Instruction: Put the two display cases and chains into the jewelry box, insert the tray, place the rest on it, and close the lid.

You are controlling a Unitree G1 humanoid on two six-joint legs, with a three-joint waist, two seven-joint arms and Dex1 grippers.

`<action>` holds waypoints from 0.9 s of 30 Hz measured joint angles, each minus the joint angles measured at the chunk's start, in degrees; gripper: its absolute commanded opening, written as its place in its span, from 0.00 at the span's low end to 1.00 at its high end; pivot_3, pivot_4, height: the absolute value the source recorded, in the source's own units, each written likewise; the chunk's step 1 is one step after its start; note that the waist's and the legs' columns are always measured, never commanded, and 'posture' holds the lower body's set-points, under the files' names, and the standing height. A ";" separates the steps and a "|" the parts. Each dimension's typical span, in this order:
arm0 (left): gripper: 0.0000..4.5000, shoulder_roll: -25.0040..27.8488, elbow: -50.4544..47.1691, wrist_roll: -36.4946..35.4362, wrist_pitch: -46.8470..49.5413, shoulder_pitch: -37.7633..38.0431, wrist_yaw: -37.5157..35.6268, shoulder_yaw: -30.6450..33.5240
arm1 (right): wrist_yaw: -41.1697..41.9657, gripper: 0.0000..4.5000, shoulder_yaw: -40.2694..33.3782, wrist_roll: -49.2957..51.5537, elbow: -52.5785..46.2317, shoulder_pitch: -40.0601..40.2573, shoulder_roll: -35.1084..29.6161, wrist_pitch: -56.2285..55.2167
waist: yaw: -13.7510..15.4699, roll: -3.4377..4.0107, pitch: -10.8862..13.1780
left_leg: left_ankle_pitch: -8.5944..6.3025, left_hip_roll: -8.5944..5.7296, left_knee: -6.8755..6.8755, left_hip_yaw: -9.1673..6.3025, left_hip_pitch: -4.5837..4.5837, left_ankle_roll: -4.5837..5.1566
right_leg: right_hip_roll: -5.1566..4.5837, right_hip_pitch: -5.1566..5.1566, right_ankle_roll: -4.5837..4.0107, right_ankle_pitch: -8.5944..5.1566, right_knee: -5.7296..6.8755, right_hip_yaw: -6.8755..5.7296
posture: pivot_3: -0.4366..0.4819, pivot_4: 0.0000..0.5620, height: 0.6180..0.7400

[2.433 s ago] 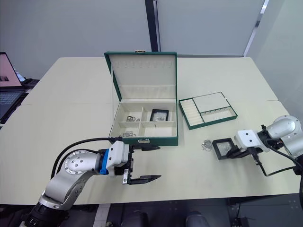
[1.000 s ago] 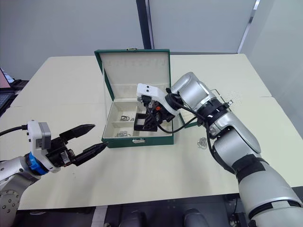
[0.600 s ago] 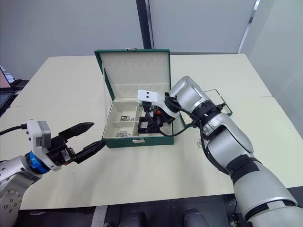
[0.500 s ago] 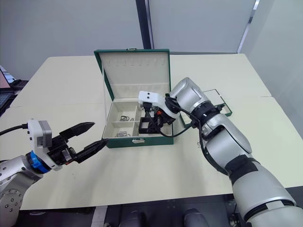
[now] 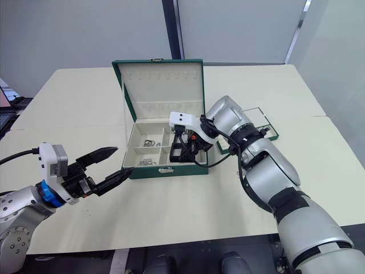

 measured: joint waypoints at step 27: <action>1.00 3.99 6.54 1.43 1.17 -7.86 -3.18 -2.72 | -8.31 0.99 -32.62 23.00 -45.47 31.31 -15.72 13.11 | 0.90 -0.12 -0.04 | -0.02 -0.04 -0.06 -0.17 -0.03 -0.01 | 0.00 0.26 0.01 0.00 -0.14 -0.09 | 0.48 0.27 1.00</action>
